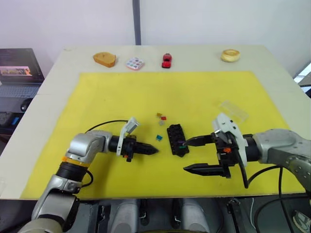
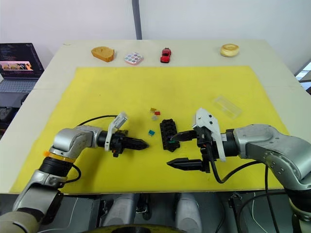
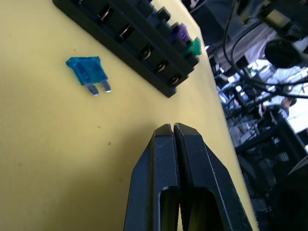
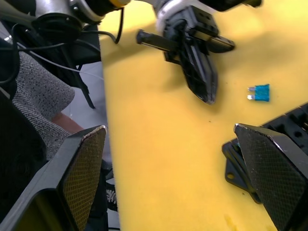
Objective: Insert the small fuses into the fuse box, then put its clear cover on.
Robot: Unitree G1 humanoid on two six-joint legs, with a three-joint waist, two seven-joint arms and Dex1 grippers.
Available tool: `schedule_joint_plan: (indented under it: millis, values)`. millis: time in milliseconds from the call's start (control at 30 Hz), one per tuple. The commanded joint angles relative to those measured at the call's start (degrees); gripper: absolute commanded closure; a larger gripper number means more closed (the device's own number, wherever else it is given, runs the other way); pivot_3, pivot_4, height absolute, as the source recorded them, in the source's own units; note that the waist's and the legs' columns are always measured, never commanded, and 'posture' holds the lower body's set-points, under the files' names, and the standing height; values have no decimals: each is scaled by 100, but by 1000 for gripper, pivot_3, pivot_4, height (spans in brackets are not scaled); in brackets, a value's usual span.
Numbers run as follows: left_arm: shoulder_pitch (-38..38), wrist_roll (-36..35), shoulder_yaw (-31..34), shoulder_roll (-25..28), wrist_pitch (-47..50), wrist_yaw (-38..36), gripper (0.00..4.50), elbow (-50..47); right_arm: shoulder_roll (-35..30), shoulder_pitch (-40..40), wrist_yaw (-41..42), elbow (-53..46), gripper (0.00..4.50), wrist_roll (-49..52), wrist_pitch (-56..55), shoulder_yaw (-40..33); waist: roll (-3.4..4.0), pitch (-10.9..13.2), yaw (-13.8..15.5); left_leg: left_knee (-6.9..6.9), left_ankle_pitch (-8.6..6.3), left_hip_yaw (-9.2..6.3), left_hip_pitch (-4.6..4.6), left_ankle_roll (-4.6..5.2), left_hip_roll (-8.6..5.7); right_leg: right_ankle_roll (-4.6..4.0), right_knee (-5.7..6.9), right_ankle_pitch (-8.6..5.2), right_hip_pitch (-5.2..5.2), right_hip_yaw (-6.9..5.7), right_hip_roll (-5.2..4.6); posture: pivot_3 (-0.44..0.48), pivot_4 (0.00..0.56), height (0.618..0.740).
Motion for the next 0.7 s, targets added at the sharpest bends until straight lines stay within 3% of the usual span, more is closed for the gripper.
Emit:
schedule_joint_plan:
  millis: [33, 200, 300, 400, 467, 633, 700]
  values:
    - [76, -386, 638, 245, 177, 291, 4402, -515, 128, -313, 13, 79, 0, 303, 32, -183, 0, 1, 4, 0, 1, 0, -2, -1, 0, 0, 1, 0, -3, 0, 0, 0, 150, 740]
    - [846, -919, 1201, 438, 589, 976, 4402, -1820, 168, -327, -43, 747, 0, 1174, 340, -976, -1, 2, 41, 0, -1, 0, -4, -2, -1, 0, -4, 1, 1, 1, -2, 0, 150, 740]
    - [1461, -1086, 1567, 488, 538, 1441, 4402, -2547, 25, -371, 238, 1582, 0, 984, 294, -1144, -4, 3, 59, 4, -10, 0, -1, -16, -5, 6, -11, 7, 9, 1, -5, 0, 150, 740]
    - [1758, -1050, 2133, 586, 196, 1848, 3537, -2738, -103, -768, 629, 3060, 0, 168, -273, -1039, -4, 4, 58, 4, -10, 0, -1, -16, -5, -1, -14, 3, -13, 1, -4, 0, 150, 740]
    - [1815, -1037, 2724, 662, -28, 2138, 2590, -2526, -85, -1165, 784, 4222, 0, -403, -803, -964, -4, 4, 47, 5, -10, 1, -2, -15, -6, -2, -10, 4, -22, 1, -2, 0, 150, 740]
    - [2077, -1050, 3740, 947, -478, 2445, 31, -2156, -92, -1809, 1247, 5872, 0, -1390, -1681, -757, -3, 4, 30, -1, 0, 20, -9, -1, -6, 21, -1, 16, -14, 3, 4, 0, 150, 740]
    - [2154, -1060, 3824, 1045, -603, 2432, 31, -2044, -54, -2009, 1416, 6159, 0, -1599, -1823, -695, 0, 5, 16, -2, 2, 25, -11, 0, -5, 23, 1, 16, -17, 3, 8, 0, 150, 740]
